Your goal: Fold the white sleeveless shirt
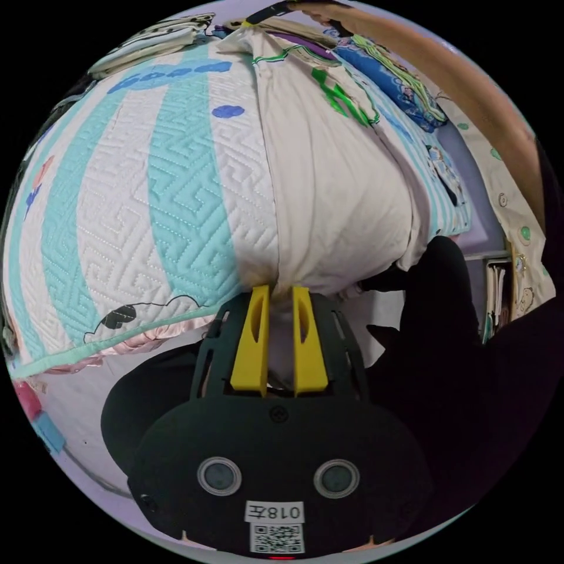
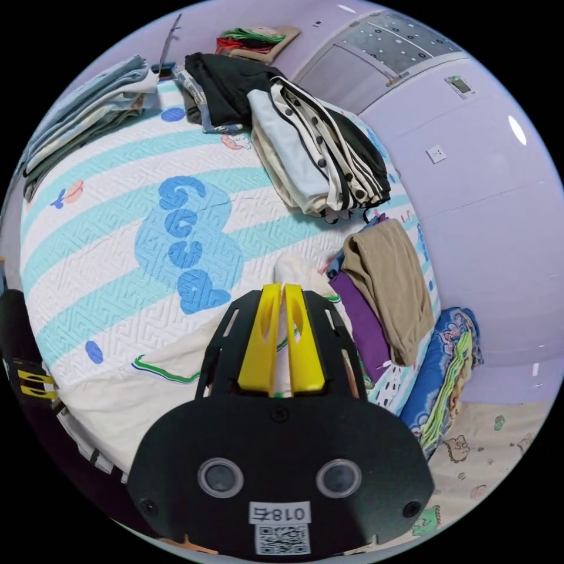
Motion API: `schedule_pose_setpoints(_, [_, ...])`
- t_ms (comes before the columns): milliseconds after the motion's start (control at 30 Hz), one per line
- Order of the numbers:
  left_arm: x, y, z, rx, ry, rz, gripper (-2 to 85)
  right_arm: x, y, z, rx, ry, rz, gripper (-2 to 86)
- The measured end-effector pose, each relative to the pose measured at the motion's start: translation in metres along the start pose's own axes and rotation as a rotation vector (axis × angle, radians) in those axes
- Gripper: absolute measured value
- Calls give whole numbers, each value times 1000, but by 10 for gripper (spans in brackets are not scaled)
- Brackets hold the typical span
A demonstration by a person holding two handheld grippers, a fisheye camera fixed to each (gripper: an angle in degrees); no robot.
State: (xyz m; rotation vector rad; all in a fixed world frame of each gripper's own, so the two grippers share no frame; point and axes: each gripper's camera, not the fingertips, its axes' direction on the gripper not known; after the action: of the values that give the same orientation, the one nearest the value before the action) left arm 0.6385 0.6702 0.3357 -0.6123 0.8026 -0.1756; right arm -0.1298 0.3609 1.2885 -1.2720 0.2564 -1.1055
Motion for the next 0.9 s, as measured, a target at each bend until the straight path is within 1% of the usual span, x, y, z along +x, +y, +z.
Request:
schedule_pose_setpoints(33, [0,0,3,-25,13,17,1,0,-2,3,-21,26,-13,-3])
schedule_pose_setpoints(100, [2,3,5,-43,67,42,-5,-2,-4,5,-38,49,-36,-4])
schedule_pose_setpoints(133, [6,6,3,-47,57,65,-7,-2,-6,4,-34,52,-44,-4])
schedule_pose_setpoints(200, [10,11,-4,-51,56,89,-9,-2,-8,2,-26,54,-51,-4])
schedule_pose_setpoints(267, [10,16,-15,-31,94,105,-9,-1,-8,-5,22,48,-68,-5])
schedule_pose_setpoints(300, [8,21,-22,-8,153,116,-9,-1,-8,-6,36,35,-76,-5])
schedule_pose_setpoints(400, [-3,29,-33,50,277,123,-10,8,-11,-8,66,-105,-81,-4])
schedule_pose_setpoints(467, [-12,32,-33,79,345,126,-10,25,-10,-7,107,-258,-42,-2])
schedule_pose_setpoints(500, [-19,33,-30,101,397,120,-10,30,-10,-7,115,-297,-25,-2])
schedule_pose_setpoints(567, [-28,34,-24,124,465,112,-10,48,-10,-5,154,-489,14,0])
schedule_pose_setpoints(633, [-35,34,-15,128,506,112,-10,57,-10,-6,177,-574,22,1])
schedule_pose_setpoints(800, [-39,35,-7,126,534,155,-10,78,-5,-10,265,-773,-1,7])
schedule_pose_setpoints(833, [-42,35,-4,126,546,160,-10,81,-5,-4,237,-820,5,11])
schedule_pose_setpoints(900, [-47,34,2,126,570,163,-10,76,-5,6,168,-817,-18,20])
